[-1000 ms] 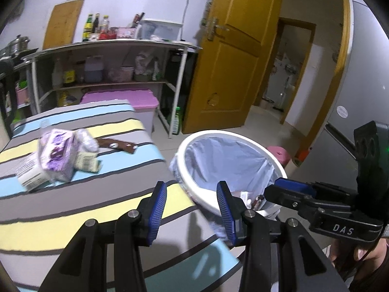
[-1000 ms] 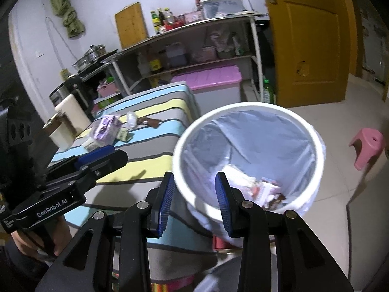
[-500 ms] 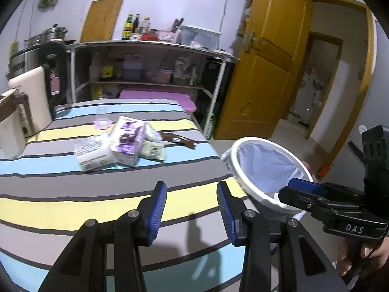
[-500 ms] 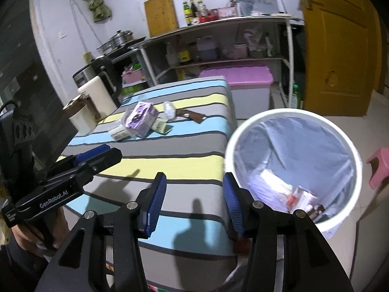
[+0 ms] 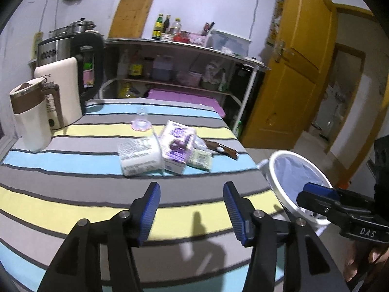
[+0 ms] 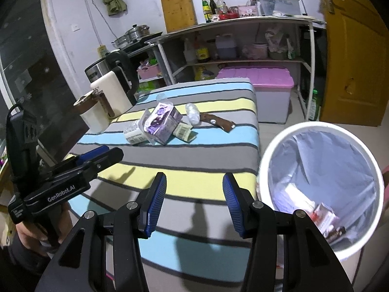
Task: Collect trash
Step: 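Move both tools back over the table toward the remaining trash, then grasp the white yogurt cup with the left tool while the right tool grasps the purple grape milk carton, then carry the yogurt cup and grape carton over the bin and open both tools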
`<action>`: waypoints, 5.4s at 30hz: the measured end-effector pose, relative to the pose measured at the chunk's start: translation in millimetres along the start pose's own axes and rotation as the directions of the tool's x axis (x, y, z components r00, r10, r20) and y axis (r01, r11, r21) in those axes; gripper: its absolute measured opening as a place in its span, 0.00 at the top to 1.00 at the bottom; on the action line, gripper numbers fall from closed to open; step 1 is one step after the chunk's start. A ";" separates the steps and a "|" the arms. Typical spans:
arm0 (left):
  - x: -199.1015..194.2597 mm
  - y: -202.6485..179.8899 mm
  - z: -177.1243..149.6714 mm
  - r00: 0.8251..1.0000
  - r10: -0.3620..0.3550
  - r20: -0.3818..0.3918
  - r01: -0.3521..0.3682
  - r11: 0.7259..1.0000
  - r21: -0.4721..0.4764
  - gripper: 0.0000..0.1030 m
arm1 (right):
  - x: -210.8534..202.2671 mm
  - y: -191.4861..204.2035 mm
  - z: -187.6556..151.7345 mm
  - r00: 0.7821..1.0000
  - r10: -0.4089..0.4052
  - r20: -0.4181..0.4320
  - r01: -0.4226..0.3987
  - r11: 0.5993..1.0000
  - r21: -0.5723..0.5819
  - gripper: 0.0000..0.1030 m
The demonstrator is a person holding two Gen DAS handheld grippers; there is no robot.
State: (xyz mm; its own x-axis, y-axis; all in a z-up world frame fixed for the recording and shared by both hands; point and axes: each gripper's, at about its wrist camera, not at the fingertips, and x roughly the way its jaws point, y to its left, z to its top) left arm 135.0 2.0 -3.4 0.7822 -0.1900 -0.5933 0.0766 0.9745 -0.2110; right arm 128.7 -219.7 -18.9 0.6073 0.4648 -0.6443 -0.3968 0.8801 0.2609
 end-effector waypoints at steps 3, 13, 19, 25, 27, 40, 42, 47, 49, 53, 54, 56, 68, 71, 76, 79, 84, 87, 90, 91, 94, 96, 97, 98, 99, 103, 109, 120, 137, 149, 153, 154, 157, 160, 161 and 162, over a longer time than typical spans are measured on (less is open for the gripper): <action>7.0 10.9 6.2 1.000 0.029 0.000 -0.029 0.999 -0.023 0.46 | 7.5 1.4 6.4 1.000 0.007 -0.002 -0.007 1.000 -0.003 0.51; 40.8 43.5 25.3 0.995 0.096 -0.013 -0.096 0.989 -0.111 0.35 | 39.5 4.0 25.2 0.999 0.037 -0.024 -0.037 0.999 -0.014 0.42; 64.7 60.6 33.6 0.993 0.109 -0.039 -0.114 0.981 -0.160 0.30 | 58.2 6.4 35.6 0.998 0.041 -0.039 -0.042 0.999 -0.031 0.42; 80.0 70.8 39.1 0.993 0.107 -0.054 -0.115 0.975 -0.190 0.27 | 71.9 8.8 42.5 0.998 0.043 -0.046 -0.045 0.998 -0.042 0.42; 81.8 71.1 39.1 0.993 0.104 -0.061 -0.114 0.974 -0.193 0.27 | 77.0 9.9 45.2 0.998 0.043 -0.050 -0.046 0.998 -0.043 0.42; 90.2 69.5 37.9 0.993 0.083 -0.082 -0.095 0.982 -0.160 0.36 | 101.9 10.7 58.7 0.994 0.079 -0.071 -0.081 0.997 -0.018 0.42; 87.7 69.2 36.6 0.994 0.080 -0.078 -0.091 0.985 -0.149 0.37 | 107.8 9.7 61.8 0.993 0.092 -0.080 -0.093 0.996 -0.006 0.42; 75.5 73.4 28.9 0.996 0.057 -0.073 -0.067 0.988 -0.141 0.38 | 123.7 7.9 68.9 0.985 0.142 -0.096 -0.139 0.990 0.040 0.42; 68.8 75.5 24.5 0.997 0.043 -0.070 -0.052 0.989 -0.135 0.38 | 130.9 9.4 71.3 0.980 0.168 -0.104 -0.163 0.985 0.053 0.42; 54.3 81.5 13.7 0.996 0.039 -0.078 -0.048 0.992 -0.119 0.38 | 140.6 16.7 74.2 0.974 0.194 -0.117 -0.189 0.980 0.057 0.42; 51.6 83.2 12.2 0.996 0.041 -0.076 -0.050 0.992 -0.120 0.38 | 141.7 19.2 74.3 0.973 0.196 -0.121 -0.191 0.980 0.054 0.42; 43.7 88.0 9.1 0.996 0.058 -0.071 -0.066 0.990 -0.124 0.38 | 143.0 25.6 71.4 0.968 0.210 -0.136 -0.205 0.978 0.050 0.42; 30.1 112.0 3.3 0.992 0.114 -0.055 -0.121 0.981 -0.152 0.38 | 154.4 54.8 56.2 0.962 0.191 -0.193 -0.182 0.981 0.060 0.42; 25.8 117.2 5.0 0.989 0.140 -0.043 -0.145 0.978 -0.149 0.38 | 155.5 60.0 57.1 0.969 0.155 -0.191 -0.147 0.988 0.055 0.42; 16.0 130.4 2.8 0.988 0.151 -0.030 -0.154 0.973 -0.172 0.38 | 148.7 71.2 59.1 0.988 0.064 -0.139 -0.057 0.997 0.055 0.36; 9.3 136.5 0.3 0.988 0.152 -0.025 -0.154 0.971 -0.182 0.38 | 149.9 83.4 58.6 0.992 0.010 -0.127 -0.007 1.000 0.023 0.36; -1.7 145.7 -2.0 0.989 0.149 -0.012 -0.149 0.969 -0.197 0.38 | 156.0 98.0 56.4 0.990 -0.092 -0.106 0.095 0.995 0.020 0.35; -6.3 152.4 -3.3 0.989 0.147 -0.006 -0.145 0.967 -0.208 0.38 | 162.3 102.3 55.3 0.986 -0.132 -0.105 0.137 0.990 0.041 0.35; -9.5 156.1 -5.1 0.990 0.144 -0.003 -0.141 0.966 -0.216 0.38 | 169.5 108.0 53.8 0.978 -0.186 -0.094 0.190 0.981 0.029 0.31; -10.2 157.5 -5.4 0.990 0.141 -0.002 -0.138 0.966 -0.217 0.38 | 171.7 108.5 53.2 0.977 -0.191 -0.099 0.195 0.981 0.026 0.30; -10.5 158.2 -6.1 0.991 0.132 -0.002 -0.130 0.968 -0.215 0.38 | 170.7 105.8 51.1 0.973 -0.208 -0.104 0.211 0.977 0.014 0.30; -10.0 156.6 -5.9 0.992 0.126 -0.004 -0.124 0.970 -0.210 0.38 | 169.6 102.1 49.7 0.971 -0.211 -0.115 0.214 0.977 0.014 0.30; -9.7 155.3 -6.2 0.992 0.125 -0.005 -0.123 0.970 -0.209 0.38 | 169.8 100.0 49.0 0.970 -0.209 -0.126 0.213 0.977 0.017 0.30; -9.1 154.0 -6.2 0.992 0.122 -0.006 -0.121 0.971 -0.207 0.38 | 170.2 97.1 47.9 0.969 -0.204 -0.141 0.209 0.978 0.020 0.31; -8.6 153.0 -5.8 0.993 0.120 -0.007 -0.119 0.971 -0.206 0.38 | 170.5 96.5 46.1 0.969 -0.199 -0.144 0.204 0.979 0.022 0.40; -6.2 146.8 -5.8 0.993 0.120 -0.015 -0.120 0.973 -0.195 0.38 | 163.6 90.3 41.2 0.973 -0.180 -0.144 0.184 0.983 0.012 0.44; -3.3 130.3 -6.7 0.993 0.113 -0.028 -0.116 0.979 -0.167 0.38 | 145.5 82.8 34.2 0.982 -0.131 -0.133 0.134 0.991 0.010 0.45; -4.5 80.4 -14.2 0.997 0.064 -0.043 -0.068 0.993 -0.100 0.38 | 92.6 65.8 16.1 0.992 -0.072 -0.099 0.072 0.997 -0.004 0.45; -6.6 -9.3 -14.5 0.997 -0.053 -0.055 0.055 0.998 0.023 0.38 | 10.8 17.7 -7.1 0.991 -0.134 -0.022 0.135 0.990 0.052 0.45; 12.4 -70.2 -6.2 0.989 -0.127 -0.076 0.135 0.984 0.114 0.38 | -23.3 -36.7 -20.4 0.978 -0.210 0.004 0.207 0.966 0.153 0.45; 21.3 -93.9 -2.2 0.984 -0.157 -0.078 0.167 0.975 0.144 0.38 | -32.3 -57.4 -24.6 0.972 -0.236 0.006 0.231 0.954 0.192 0.45; 24.5 -99.7 -1.3 0.983 -0.166 -0.081 0.177 0.973 0.149 0.38 | -35.6 -64.8 -26.1 0.969 -0.247 0.007 0.240 0.949 0.206 0.45; 34.3 -117.8 0.3 0.977 -0.192 -0.091 0.206 0.964 0.171 0.38 | -44.2 -82.1 -30.2 0.962 -0.273 0.007 0.264 0.935 0.237 0.45; 46.0 -134.5 0.3 0.970 -0.218 -0.110 0.236 0.953 0.189 0.38 | -50.6 -96.2 -34.1 0.956 -0.294 0.003 0.284 0.923 0.261 0.45; 49.7 -137.8 1.5 0.967 -0.225 -0.116 0.244 0.950 0.193 0.38 | -53.8 -103.6 -36.1 0.953 -0.303 0.000 0.291 0.917 0.271 0.45; 52.9 -141.9 0.7 0.965 -0.231 -0.121 0.251 0.948 0.197 0.38 | -55.0 -106.6 -37.1 0.952 -0.307 -0.001 0.295 0.915 0.276 0.44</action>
State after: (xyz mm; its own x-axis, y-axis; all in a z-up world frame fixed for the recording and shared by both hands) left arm 165.9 -146.2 -4.3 0.6630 -0.4227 -0.6179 0.3911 0.8993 -0.1956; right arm 112.1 -342.7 -37.9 0.6992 0.1721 -0.6939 0.0062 0.9691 0.2466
